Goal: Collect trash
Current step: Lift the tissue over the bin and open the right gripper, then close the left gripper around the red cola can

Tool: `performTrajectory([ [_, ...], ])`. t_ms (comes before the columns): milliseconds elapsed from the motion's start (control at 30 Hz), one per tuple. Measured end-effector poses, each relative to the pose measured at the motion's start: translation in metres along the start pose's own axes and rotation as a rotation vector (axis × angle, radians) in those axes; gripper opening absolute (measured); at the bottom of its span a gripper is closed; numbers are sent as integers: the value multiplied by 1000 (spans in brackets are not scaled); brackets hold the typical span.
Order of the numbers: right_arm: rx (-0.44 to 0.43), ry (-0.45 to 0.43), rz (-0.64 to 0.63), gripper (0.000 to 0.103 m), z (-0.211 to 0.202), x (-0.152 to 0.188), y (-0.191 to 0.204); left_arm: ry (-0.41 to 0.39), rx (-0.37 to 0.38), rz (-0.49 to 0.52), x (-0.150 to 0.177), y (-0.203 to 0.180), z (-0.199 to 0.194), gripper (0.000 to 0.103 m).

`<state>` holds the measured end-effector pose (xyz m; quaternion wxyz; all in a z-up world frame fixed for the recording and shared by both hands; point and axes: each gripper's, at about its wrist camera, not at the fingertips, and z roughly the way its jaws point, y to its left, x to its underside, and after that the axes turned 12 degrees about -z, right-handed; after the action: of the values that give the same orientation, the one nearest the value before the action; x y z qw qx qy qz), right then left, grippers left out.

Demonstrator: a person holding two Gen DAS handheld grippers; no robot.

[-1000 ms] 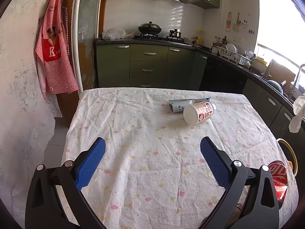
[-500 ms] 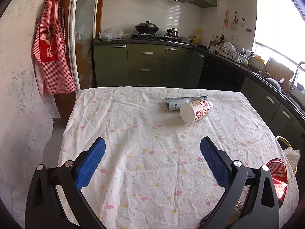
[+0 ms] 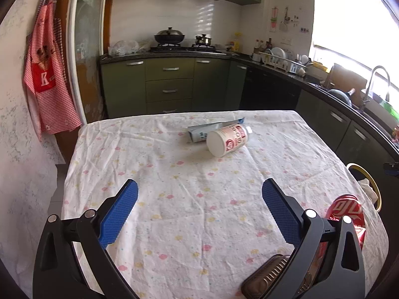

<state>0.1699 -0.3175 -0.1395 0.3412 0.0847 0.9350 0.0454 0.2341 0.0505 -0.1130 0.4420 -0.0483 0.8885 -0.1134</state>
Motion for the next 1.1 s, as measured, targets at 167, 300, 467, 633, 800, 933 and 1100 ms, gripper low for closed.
performTrajectory([
  [167,-24,10,-8,56,-7,28,15,23,71,120,4,-39,-13,98],
  [300,-62,-7,-3,59,-15,45,23,80,149,233,5,-81,-30,98],
  [467,-102,-24,-7,61,-24,62,29,239,286,343,10,-139,-32,98],
  [633,-130,-34,6,62,-30,73,28,443,353,418,30,-184,-4,98],
  [800,-147,-44,7,63,-36,80,29,582,313,451,45,-199,31,98],
  [933,-148,-48,2,65,-38,80,28,663,281,452,54,-203,52,98],
  [1100,-153,-39,10,65,-33,81,24,690,238,498,66,-209,61,98],
])
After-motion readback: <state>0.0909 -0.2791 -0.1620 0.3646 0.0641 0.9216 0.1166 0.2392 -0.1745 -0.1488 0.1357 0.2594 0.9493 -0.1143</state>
